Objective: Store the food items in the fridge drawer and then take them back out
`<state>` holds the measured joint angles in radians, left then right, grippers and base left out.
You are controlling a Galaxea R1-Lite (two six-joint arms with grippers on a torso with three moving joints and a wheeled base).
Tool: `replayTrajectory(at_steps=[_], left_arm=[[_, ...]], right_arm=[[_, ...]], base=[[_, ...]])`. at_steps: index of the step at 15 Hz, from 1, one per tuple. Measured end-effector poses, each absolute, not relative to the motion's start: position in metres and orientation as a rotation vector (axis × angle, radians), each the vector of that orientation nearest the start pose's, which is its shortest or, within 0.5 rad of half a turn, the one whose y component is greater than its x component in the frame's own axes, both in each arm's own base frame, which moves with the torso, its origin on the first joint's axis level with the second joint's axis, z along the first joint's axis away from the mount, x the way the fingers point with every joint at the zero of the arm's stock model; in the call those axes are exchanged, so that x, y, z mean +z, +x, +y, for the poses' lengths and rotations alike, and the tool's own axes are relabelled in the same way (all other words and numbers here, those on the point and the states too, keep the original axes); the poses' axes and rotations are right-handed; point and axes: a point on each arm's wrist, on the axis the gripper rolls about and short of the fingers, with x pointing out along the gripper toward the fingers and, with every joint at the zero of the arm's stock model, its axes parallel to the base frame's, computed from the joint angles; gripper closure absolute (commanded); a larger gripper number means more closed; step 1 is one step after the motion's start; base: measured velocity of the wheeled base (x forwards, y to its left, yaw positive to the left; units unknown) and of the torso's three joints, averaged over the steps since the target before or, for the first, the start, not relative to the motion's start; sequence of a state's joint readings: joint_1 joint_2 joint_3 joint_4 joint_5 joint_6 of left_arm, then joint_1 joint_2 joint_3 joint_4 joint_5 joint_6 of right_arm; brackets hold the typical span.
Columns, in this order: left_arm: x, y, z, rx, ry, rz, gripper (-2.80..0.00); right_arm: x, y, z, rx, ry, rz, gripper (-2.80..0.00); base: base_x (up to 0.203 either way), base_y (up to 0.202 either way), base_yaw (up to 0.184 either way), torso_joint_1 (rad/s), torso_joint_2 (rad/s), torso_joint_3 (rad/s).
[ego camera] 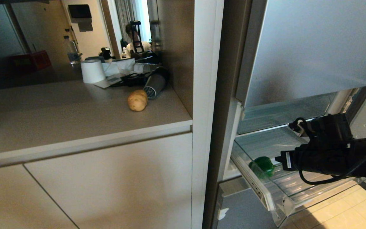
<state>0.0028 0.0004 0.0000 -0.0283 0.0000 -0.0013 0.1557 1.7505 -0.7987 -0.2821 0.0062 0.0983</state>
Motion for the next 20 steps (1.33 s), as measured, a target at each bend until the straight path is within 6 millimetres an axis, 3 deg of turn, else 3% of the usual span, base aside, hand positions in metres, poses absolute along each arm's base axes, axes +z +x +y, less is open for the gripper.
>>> replayTrajectory(at_steps=[11, 20], left_arm=[[0.078, -0.023, 0.000, 0.003, -0.001, -0.028, 0.00], [0.078, -0.023, 0.000, 0.003, -0.001, -0.028, 0.00]], right_arm=[[0.093, 0.350, 0.044, 0.146, 0.079, 0.680, -2.80], [0.068, 0.374, 0.037, 0.122, 0.076, 0.722, -2.80]], base=[[0.000, 0.000, 0.000, 0.000, 0.00, 0.000], [0.000, 0.000, 0.000, 0.000, 0.00, 0.000]])
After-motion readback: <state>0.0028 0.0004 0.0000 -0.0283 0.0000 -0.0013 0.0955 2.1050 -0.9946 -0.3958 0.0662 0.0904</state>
